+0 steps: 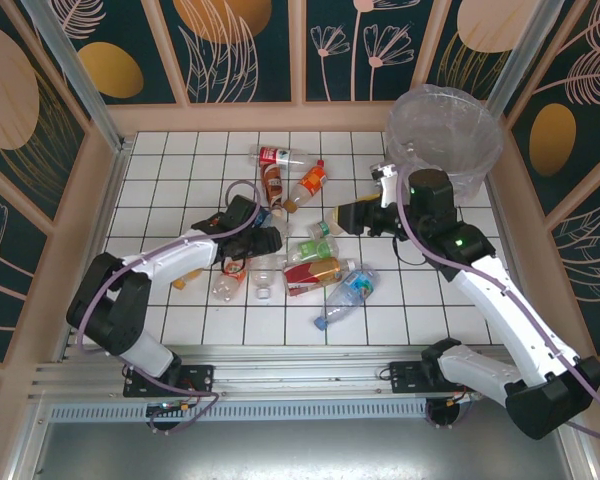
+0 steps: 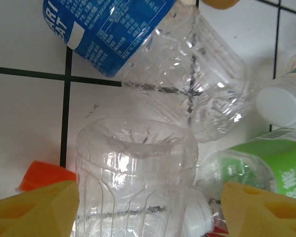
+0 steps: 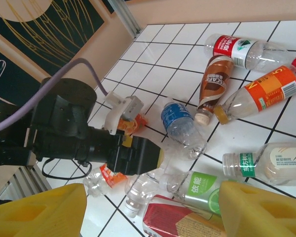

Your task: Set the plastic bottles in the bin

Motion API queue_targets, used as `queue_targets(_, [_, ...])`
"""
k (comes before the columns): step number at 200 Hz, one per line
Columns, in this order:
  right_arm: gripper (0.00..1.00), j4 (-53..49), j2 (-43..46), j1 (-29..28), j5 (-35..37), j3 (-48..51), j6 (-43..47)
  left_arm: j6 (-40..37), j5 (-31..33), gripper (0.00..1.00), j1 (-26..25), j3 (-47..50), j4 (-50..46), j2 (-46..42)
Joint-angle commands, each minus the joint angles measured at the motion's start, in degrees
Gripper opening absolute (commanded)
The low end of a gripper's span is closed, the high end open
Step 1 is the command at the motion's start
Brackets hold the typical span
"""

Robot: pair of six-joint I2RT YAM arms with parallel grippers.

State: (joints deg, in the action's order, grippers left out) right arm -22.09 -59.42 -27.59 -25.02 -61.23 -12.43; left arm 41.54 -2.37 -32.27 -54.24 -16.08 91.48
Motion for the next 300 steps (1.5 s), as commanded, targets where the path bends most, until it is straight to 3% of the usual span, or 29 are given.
queue_targets(1, [0.72, 0.5, -0.2, -0.7, 0.1, 0.5, -0.7, -2.0, 1.6, 0.76, -0.2, -1.2, -1.5, 2.6])
queue_targets(33, [0.72, 0.5, -0.4, -0.8, 0.3, 0.5, -0.8, -3.0, 2.1, 0.72, -0.2, -2.8, -1.3, 4.3])
queue_targets(82, [0.72, 1.0, -0.6, -1.1, 0.5, 1.0, -1.0, -3.8, 1.7, 0.74, -0.2, -3.6, -1.1, 6.4])
queue_targets(148, [0.72, 2.8, -0.5, -1.6, 0.5, 3.4, -2.3, -3.4, 0.9, 0.59, -0.2, -4.4, -0.2, 6.0])
queue_targets(242, [0.72, 8.1, 0.2, -2.0, 0.6, 6.7, -5.8, -8.1, -1.1, 0.57, -0.2, -7.1, -4.7, -4.3])
queue_targets(300, [0.72, 10.6, 1.7, -2.0, -4.7, 8.6, -7.2, -11.6, -9.1, 0.58, -0.2, -12.5, -3.5, -10.1])
